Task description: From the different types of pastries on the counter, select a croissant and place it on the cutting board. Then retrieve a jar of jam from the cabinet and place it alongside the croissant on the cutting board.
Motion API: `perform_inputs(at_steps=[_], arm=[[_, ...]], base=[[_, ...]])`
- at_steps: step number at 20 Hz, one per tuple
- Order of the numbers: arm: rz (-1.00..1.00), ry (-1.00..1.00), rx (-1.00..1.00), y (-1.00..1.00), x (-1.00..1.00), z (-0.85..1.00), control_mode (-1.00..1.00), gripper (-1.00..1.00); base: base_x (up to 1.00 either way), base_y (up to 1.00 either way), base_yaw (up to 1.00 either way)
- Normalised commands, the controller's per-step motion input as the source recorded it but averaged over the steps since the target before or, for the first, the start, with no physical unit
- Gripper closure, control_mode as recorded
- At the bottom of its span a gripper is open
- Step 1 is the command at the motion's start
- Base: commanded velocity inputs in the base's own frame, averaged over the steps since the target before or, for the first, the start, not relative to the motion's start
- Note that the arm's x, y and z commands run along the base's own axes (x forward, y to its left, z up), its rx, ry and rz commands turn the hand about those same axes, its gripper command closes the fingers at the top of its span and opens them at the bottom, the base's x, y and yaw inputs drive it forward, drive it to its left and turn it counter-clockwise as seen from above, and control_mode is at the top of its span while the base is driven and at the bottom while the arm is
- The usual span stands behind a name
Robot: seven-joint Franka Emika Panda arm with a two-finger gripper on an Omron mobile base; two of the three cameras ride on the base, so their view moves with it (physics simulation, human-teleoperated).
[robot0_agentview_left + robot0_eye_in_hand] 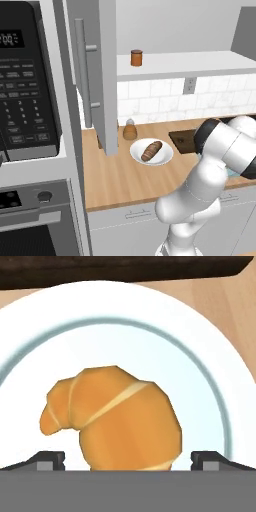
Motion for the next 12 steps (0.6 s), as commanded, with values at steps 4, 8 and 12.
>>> perform_inputs(at_steps=[4, 8, 12], arm=[[0.00, 0.00, 0.00, -0.08, 0.15, -0.11, -1.00, -1.00], [0.00, 0.02, 0.00, 0.00, 0.08, -0.16, -1.00, -1.00], [0.00, 0.00, 0.00, 0.00, 0.00, -0.03, -1.00, 1.00]], base=[[0.00, 0.00, 0.00], [0.00, 0.00, 0.00], [0.00, 0.00, 0.00]])
